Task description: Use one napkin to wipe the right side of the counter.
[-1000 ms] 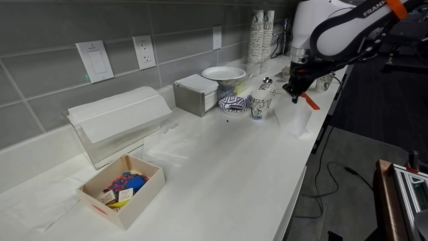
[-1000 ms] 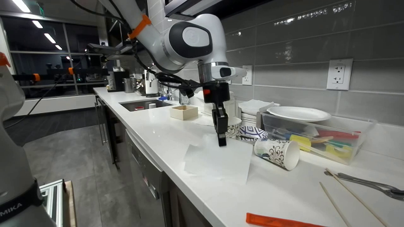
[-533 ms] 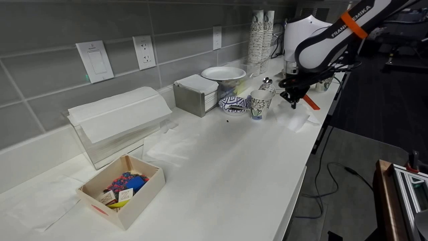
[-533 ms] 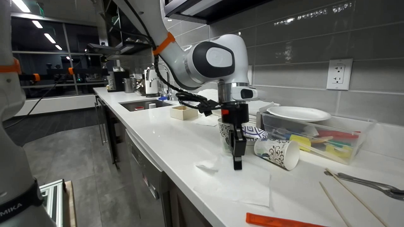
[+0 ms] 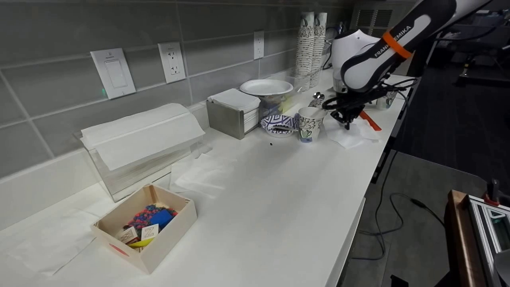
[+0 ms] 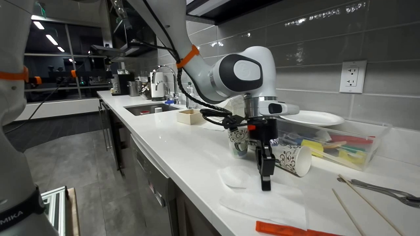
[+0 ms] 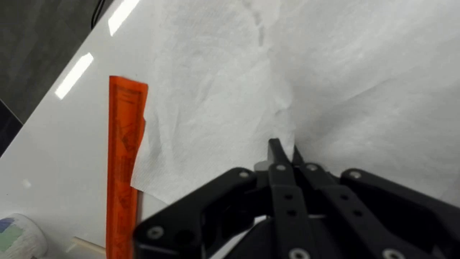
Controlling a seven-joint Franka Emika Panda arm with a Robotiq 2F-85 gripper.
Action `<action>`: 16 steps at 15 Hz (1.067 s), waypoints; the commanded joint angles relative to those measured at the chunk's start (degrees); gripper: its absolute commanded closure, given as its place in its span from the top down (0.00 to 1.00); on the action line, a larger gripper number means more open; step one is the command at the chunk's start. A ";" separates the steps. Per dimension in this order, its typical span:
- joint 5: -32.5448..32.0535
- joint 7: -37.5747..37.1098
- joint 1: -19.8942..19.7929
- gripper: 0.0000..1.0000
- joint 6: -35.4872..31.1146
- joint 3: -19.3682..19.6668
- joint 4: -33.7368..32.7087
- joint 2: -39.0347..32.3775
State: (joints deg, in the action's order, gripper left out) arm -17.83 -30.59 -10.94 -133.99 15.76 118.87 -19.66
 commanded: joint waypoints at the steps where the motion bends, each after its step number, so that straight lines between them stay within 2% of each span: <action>1: 2.85 -3.27 0.69 0.00 -0.55 1.63 -6.29 -5.96; 5: 5.86 -3.54 0.47 0.00 0.31 0.98 -9.59 -8.51; 9: 7.96 6.55 -0.23 0.00 4.63 -0.71 -8.65 -7.04; 14: 0.83 13.61 0.31 0.00 11.57 1.45 -10.38 -8.48; 16: -3.22 11.73 0.61 0.00 12.33 2.98 -11.59 -10.23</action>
State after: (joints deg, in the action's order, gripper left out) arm -16.75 -18.75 -10.76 -123.40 16.66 109.33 -25.62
